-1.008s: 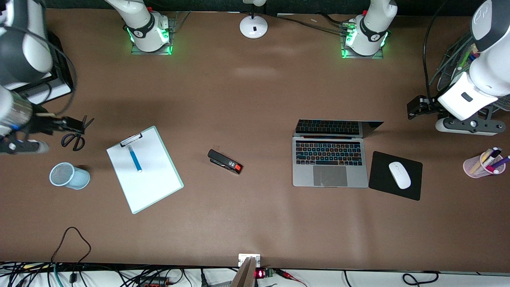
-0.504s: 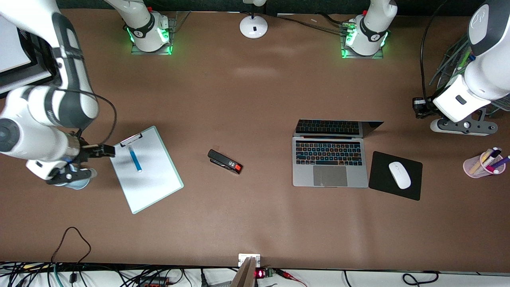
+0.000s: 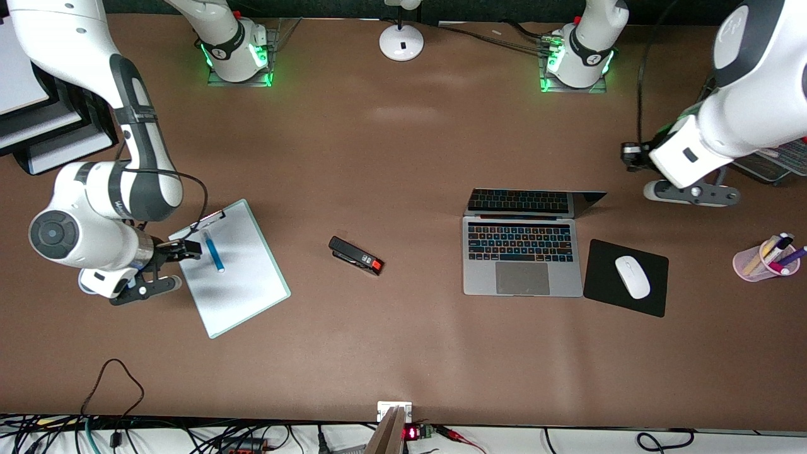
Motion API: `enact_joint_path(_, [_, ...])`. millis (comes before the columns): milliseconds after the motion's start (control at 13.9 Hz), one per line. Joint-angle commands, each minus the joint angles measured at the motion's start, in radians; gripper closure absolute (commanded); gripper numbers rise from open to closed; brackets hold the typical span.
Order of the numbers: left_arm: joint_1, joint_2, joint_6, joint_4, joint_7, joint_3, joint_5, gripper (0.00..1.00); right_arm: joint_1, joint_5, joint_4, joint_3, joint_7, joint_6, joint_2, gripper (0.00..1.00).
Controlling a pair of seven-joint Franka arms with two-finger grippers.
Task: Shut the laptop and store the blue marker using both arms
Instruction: 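Reach the right gripper to the blue marker while the left gripper reaches the laptop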
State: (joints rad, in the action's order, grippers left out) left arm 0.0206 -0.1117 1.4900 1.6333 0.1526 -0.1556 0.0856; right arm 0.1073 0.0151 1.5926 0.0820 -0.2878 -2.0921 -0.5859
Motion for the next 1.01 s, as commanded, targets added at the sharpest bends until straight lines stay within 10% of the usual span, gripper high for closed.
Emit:
enact_joint_path(0, [-0.002,0.058,0.022,0.097,0.125,-0.073,0.031,0.99,0.008,0.002,0.079,0.001,-0.019,-0.127,-0.011,0.0])
enact_joint_path(936, [-0.001,0.073,0.602,0.506,0.157,-0.2,0.014,1.0,0.032,-0.004,0.136,-0.007,-0.122,-0.278,-0.077,0.05])
